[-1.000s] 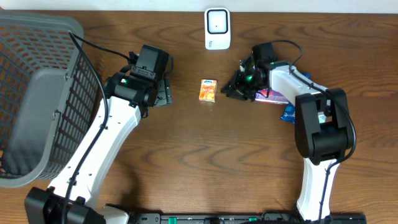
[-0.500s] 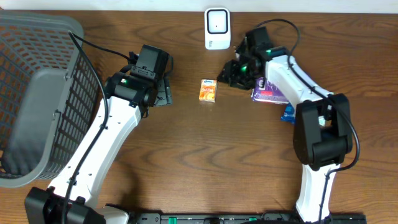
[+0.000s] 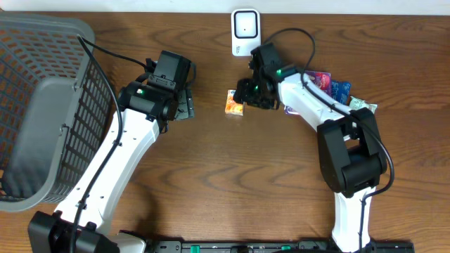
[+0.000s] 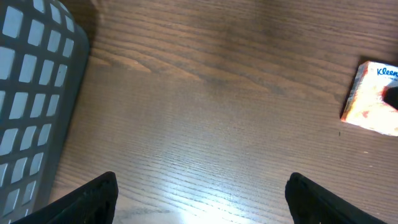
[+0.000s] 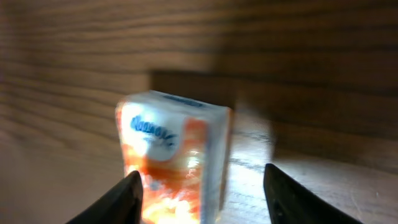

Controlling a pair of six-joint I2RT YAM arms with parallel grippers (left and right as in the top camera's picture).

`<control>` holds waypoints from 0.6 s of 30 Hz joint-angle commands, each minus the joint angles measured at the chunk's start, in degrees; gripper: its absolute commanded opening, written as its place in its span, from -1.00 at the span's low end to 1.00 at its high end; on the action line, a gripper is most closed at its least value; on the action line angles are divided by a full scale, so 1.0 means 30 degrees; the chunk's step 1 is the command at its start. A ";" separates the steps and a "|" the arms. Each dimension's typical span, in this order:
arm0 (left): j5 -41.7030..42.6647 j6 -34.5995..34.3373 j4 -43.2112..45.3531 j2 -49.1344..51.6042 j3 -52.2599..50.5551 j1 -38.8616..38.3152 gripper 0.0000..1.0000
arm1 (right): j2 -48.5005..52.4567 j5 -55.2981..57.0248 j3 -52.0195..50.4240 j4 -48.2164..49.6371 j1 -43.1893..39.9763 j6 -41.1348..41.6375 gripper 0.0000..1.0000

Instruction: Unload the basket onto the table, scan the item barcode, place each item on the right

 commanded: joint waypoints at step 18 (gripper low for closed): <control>-0.0379 -0.0175 -0.0051 0.0109 0.0138 0.0029 0.72 | -0.0444 -1.7231 -0.2892 0.8837 -0.2127 -0.0335 -0.98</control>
